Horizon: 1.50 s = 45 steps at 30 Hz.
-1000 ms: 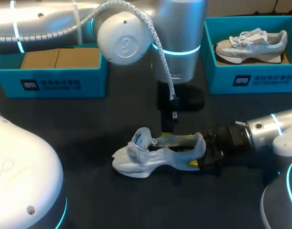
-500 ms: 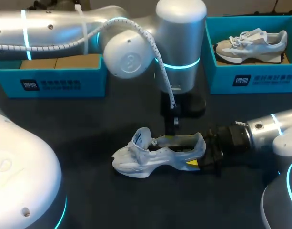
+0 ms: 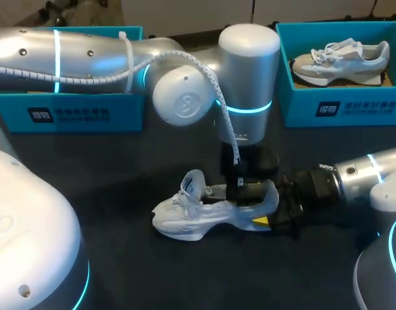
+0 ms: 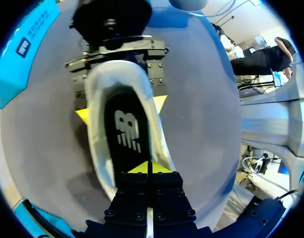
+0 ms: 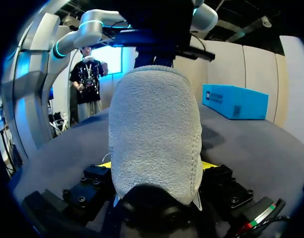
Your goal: Take the shoe out of the shoebox, open the shoe tongue, remove and reinsert the insole, then place the shoe into the shoebox
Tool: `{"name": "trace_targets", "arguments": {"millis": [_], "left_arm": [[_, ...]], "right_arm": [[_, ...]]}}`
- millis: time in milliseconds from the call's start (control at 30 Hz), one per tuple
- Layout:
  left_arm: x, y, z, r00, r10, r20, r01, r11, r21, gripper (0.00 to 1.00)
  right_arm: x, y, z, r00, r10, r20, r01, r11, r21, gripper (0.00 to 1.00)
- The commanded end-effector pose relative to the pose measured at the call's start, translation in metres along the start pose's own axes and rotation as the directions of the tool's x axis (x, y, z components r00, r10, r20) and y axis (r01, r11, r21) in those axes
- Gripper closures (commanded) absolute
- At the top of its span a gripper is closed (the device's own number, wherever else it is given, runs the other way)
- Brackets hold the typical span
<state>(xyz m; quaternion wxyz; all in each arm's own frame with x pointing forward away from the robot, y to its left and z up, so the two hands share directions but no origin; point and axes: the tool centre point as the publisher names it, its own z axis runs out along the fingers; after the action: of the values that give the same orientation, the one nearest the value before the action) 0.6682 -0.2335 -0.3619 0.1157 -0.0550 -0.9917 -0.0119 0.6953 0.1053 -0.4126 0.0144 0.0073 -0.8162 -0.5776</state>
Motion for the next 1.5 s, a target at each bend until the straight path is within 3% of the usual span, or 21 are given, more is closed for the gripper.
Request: {"name": "trace_targets", "arguments": {"millis": [33, 267, 433, 833, 933, 1000, 1267, 1500], "left_arm": [[0.002, 0.002, 0.017, 1.0, -0.002, -0.027, 0.002, 1.0, 0.01, 1.0], [0.015, 0.005, 0.029, 0.999, -0.018, -0.038, 0.019, 1.0, 0.015, 1.0], [0.02, 0.001, 0.021, 1.0, -0.024, 0.016, 0.024, 0.999, 0.021, 1.0], [0.011, -0.006, 0.03, 0.999, -0.039, 0.017, 0.039, 0.999, -0.021, 1.0], [0.007, -0.005, 0.038, 0.999, -0.046, 0.014, 0.047, 0.998, -0.032, 0.71], [0.005, -0.004, 0.043, 0.999, -0.039, 0.021, 0.039, 0.998, -0.042, 0.63], [-0.001, -0.002, 0.057, 0.993, -0.03, 0.116, 0.041, 0.995, -0.091, 0.55], [-0.015, -0.003, 0.058, 0.986, -0.051, 0.16, 0.069, 0.992, -0.108, 0.58]], "right_arm": [[0.001, 0.001, 0.0, 1.0, 0.0, 0.003, 0.0, 1.0, 0.003, 1.0], [0.001, 0.001, 0.0, 1.0, 0.0, 0.003, 0.0, 1.0, 0.003, 1.0], [0.001, 0.001, 0.0, 1.0, 0.0, 0.003, 0.0, 1.0, 0.003, 1.0], [0.001, 0.001, 0.0, 1.0, 0.0, 0.003, 0.0, 1.0, 0.003, 1.0], [0.001, 0.001, 0.0, 1.0, 0.0, 0.003, 0.0, 1.0, 0.003, 1.0], [0.001, 0.001, 0.0, 1.0, 0.0, 0.003, 0.0, 1.0, 0.003, 1.0], [0.001, 0.001, 0.0, 1.0, 0.0, 0.003, 0.0, 1.0, 0.003, 1.0], [0.001, 0.001, 0.0, 1.0, 0.0, 0.003, 0.0, 1.0, 0.003, 1.0]]}}
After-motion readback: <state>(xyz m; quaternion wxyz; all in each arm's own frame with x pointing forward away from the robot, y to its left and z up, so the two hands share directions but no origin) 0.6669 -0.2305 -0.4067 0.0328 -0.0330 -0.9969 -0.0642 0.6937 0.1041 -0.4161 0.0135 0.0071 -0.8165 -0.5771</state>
